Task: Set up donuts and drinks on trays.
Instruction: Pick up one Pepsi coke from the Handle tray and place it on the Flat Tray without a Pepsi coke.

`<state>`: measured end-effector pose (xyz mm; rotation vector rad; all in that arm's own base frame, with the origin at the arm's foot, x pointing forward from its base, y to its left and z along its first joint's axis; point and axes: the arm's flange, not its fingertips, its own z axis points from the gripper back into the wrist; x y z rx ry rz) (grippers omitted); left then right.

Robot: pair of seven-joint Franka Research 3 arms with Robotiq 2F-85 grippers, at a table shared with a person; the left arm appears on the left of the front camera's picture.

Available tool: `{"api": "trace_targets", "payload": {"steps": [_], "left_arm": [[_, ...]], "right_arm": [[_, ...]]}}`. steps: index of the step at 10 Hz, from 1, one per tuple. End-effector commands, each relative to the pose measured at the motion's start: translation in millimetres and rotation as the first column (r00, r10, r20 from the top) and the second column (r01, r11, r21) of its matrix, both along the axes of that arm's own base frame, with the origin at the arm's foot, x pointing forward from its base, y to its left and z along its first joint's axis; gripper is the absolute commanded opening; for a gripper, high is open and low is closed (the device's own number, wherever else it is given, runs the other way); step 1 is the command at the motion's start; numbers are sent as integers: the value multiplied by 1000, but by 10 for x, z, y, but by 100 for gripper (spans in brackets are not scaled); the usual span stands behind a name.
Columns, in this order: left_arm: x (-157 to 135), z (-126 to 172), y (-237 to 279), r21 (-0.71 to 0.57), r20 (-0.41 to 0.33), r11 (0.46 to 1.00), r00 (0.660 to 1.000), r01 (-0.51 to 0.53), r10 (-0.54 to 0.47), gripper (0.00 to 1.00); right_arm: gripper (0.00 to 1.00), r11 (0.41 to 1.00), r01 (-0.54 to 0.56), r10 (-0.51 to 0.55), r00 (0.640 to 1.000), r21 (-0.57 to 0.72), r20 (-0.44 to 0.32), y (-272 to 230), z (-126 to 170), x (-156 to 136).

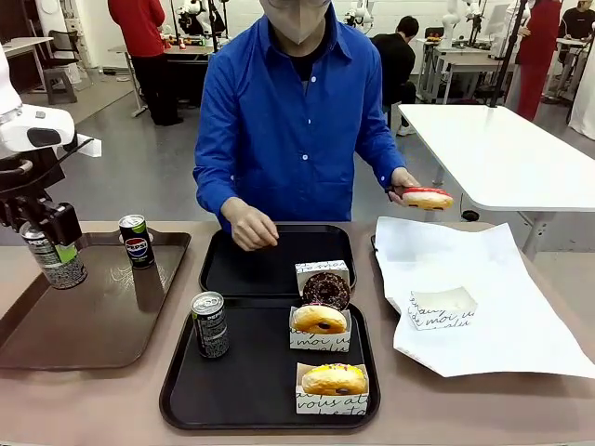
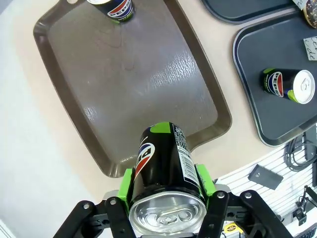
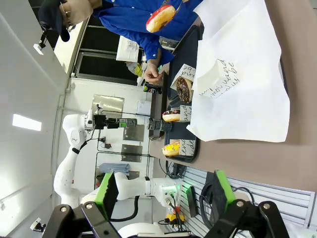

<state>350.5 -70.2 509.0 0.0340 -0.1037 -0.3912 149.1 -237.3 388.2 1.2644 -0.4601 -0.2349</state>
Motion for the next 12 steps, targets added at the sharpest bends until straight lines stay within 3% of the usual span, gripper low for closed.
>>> {"api": "trace_targets", "payload": {"steps": [1,3,5,6,9,12], "left_arm": [[-14,26,23,-3,1,1000,1000,0,0,59],[172,40,-227,27,9,999,1000,20,-20,59],[706,106,-803,30,57,991,990,130,-132,59],[922,53,-1061,32,46,985,984,169,-170,59],[1410,-143,-1618,27,57,975,974,220,-221,59],[1513,-288,-1742,23,45,968,967,251,-252,59]], "right_arm": [[100,1000,3,-3,1000,4,25,-1,7,11],[100,1000,3,-3,1000,4,25,-1,7,11],[100,1000,3,-3,1000,4,25,-1,7,11],[100,1000,3,-3,1000,4,25,-1,7,11],[100,1000,3,-3,1000,4,25,-1,7,11],[100,1000,3,-3,1000,4,25,-1,7,11]]}}
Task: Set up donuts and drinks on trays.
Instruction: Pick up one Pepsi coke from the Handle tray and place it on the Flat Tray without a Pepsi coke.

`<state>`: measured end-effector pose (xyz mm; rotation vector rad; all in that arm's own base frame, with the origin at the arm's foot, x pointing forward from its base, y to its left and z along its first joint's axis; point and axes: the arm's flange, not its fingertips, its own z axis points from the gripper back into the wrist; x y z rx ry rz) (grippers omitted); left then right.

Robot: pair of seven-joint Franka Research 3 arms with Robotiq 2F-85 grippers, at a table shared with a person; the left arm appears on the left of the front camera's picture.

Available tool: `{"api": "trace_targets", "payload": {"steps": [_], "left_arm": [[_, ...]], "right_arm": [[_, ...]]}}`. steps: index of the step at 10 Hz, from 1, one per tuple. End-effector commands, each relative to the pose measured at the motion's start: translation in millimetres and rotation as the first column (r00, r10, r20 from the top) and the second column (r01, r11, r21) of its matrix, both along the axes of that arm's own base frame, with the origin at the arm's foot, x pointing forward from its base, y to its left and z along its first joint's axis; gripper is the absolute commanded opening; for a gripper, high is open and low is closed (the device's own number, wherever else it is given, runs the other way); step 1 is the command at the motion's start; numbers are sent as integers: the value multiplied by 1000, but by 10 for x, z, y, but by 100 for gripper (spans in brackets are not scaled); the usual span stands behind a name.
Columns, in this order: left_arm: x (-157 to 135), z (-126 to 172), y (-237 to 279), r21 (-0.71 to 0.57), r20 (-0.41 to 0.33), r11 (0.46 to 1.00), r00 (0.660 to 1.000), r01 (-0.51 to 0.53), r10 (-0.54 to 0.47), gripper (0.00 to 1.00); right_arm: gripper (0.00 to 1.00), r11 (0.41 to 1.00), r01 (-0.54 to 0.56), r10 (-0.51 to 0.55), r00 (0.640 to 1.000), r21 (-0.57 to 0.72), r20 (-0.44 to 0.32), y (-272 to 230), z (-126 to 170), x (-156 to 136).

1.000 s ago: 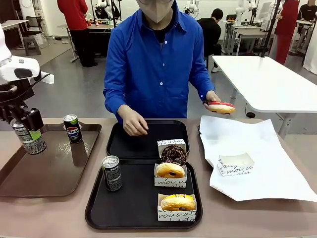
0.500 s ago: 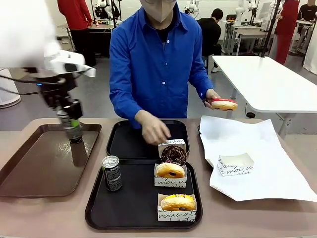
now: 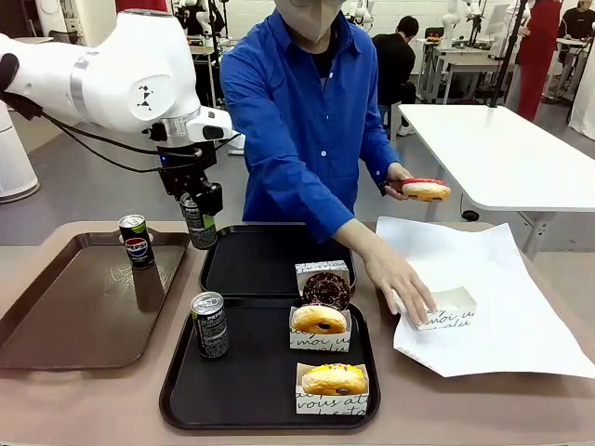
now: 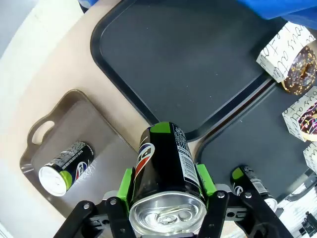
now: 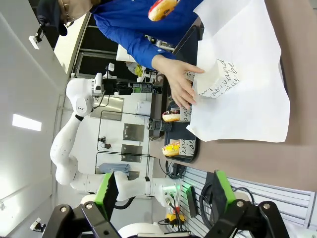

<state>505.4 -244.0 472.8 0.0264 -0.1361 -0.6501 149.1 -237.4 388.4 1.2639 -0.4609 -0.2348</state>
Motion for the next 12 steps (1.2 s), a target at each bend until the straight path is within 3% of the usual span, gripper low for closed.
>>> {"api": "trace_targets", "payload": {"steps": [1,4,5,8,12], "left_arm": [[-64,59,25,0,21,1000,1000,-2,2,59],[-298,47,165,-2,-33,1000,999,6,-6,59],[-515,78,330,-4,-84,1000,996,26,-26,59],[-1270,-73,772,-74,-92,997,996,10,-17,59],[-1368,-116,670,-19,-92,1000,996,18,-20,59]], "right_arm": [[100,1000,2,-2,1000,5,25,0,5,12],[100,1000,2,-2,1000,5,25,0,5,12],[100,1000,2,-2,1000,5,25,0,5,12],[100,1000,2,-2,1000,5,25,0,5,12],[100,1000,2,-2,1000,5,25,0,5,12]]}}
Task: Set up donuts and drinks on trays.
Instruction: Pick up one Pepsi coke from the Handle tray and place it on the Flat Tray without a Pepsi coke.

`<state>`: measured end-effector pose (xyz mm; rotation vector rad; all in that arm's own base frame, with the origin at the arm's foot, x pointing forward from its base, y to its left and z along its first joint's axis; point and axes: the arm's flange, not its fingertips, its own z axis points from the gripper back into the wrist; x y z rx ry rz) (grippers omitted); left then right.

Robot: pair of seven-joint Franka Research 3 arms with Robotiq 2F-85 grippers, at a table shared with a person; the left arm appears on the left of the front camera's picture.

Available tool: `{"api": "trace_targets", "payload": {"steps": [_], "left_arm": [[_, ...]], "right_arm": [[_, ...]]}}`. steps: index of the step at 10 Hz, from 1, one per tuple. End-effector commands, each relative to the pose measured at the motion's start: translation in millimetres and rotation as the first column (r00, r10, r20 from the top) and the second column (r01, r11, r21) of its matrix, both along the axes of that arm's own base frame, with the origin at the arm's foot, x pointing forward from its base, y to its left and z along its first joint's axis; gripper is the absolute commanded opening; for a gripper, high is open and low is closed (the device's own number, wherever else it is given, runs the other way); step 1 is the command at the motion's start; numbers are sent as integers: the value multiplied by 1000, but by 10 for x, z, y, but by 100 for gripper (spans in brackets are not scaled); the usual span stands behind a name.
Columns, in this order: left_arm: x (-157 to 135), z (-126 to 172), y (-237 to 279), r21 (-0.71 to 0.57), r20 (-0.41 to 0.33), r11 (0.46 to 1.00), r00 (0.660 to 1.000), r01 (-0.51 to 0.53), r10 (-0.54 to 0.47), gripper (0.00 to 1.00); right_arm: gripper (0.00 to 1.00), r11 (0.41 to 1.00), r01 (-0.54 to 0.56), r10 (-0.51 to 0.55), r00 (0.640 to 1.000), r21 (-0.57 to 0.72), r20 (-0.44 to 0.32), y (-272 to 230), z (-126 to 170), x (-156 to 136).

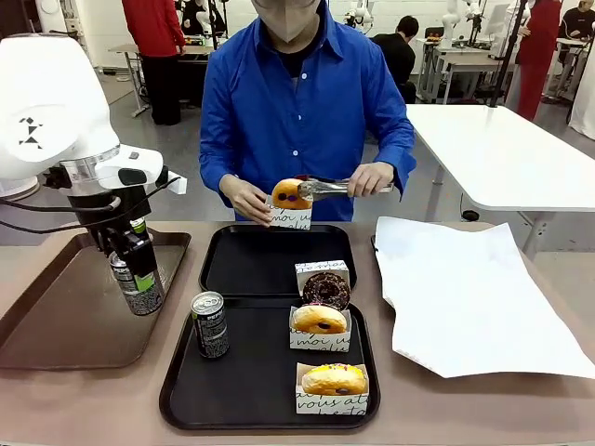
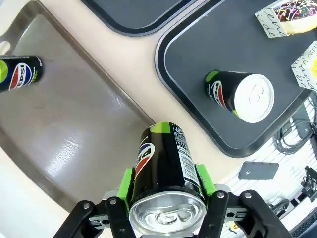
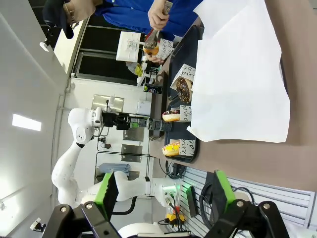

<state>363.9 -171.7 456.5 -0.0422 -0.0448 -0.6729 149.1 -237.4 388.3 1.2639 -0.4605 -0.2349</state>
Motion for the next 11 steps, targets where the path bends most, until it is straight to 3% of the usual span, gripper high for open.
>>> {"api": "trace_targets", "payload": {"steps": [1,2,8,11], "left_arm": [[28,27,-45,36,29,999,999,-37,36,59],[0,0,0,0,0,1000,1000,0,0,59],[5,-21,3,6,-2,1000,1000,-8,8,59],[608,139,-228,-24,30,999,999,-37,38,59]], "right_arm": [[100,1000,2,-2,1000,5,25,0,6,12],[100,1000,2,-2,1000,5,25,0,6,12],[100,1000,2,-2,1000,5,25,0,6,12],[100,1000,2,-2,1000,5,25,0,6,12]]}}
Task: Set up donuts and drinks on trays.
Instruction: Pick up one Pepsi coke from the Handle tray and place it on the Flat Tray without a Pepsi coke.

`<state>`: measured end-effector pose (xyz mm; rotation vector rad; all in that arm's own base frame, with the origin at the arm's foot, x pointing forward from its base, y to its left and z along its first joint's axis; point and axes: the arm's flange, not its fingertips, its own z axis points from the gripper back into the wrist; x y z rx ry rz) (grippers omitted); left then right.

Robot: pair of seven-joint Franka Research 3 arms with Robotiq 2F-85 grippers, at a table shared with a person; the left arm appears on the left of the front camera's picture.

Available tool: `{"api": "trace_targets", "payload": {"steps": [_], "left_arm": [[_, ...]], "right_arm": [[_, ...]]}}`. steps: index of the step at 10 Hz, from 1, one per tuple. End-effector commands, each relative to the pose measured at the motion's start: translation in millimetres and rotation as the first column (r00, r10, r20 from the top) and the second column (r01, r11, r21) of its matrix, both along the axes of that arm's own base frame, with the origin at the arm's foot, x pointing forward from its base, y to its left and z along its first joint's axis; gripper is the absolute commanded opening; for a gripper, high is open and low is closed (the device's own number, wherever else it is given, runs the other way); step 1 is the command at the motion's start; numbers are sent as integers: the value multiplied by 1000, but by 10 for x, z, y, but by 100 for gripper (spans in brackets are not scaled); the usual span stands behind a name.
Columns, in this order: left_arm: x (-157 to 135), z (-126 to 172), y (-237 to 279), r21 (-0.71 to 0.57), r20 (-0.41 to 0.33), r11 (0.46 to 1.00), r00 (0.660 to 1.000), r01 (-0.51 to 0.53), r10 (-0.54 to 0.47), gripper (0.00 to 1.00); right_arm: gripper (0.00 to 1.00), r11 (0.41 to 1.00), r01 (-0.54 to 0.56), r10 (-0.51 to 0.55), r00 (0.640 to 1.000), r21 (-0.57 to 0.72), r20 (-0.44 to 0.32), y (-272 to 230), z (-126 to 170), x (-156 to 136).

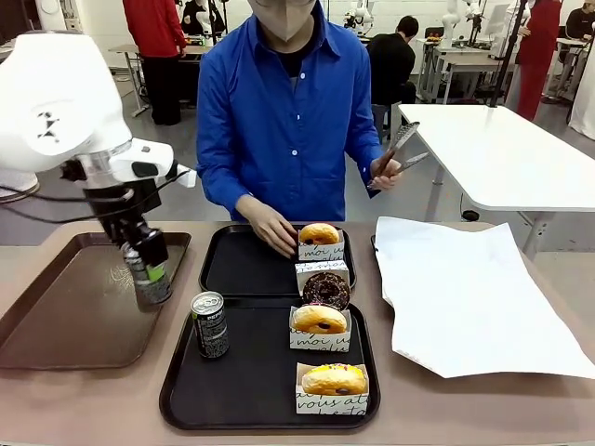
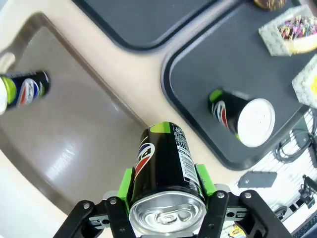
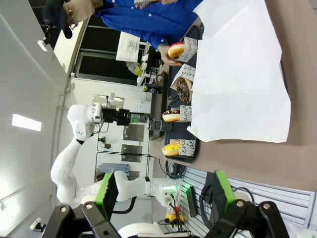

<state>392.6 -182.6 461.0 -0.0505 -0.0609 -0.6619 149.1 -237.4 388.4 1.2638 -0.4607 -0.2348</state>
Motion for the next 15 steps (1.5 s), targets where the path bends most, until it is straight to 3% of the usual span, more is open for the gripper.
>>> {"api": "trace_targets", "payload": {"steps": [1,4,6,8,11,12,14,15], "left_arm": [[434,96,-195,-37,2,999,1000,-15,15,59],[1068,-95,-499,-40,-7,999,1000,-30,30,59],[1384,-353,-688,-4,53,1000,999,-9,9,59],[1505,-506,-822,28,95,1000,995,3,-6,59],[1603,-643,-873,67,79,998,997,17,-22,59],[1583,-615,-866,46,87,998,996,32,-36,100],[1472,-468,-806,22,87,999,996,25,-27,100],[1352,-350,-781,2,78,1000,997,16,-16,83]], "right_arm": [[100,1000,2,-2,1000,5,25,0,5,12],[100,1000,2,-2,1000,5,25,0,5,12],[100,1000,2,-2,1000,5,25,0,5,12],[100,1000,2,-2,1000,5,25,0,5,12],[100,1000,2,-2,1000,5,25,0,5,12],[100,1000,2,-2,1000,5,25,0,5,12],[100,1000,2,-2,1000,5,25,0,5,12],[100,1000,2,-2,1000,5,25,0,5,12]]}}
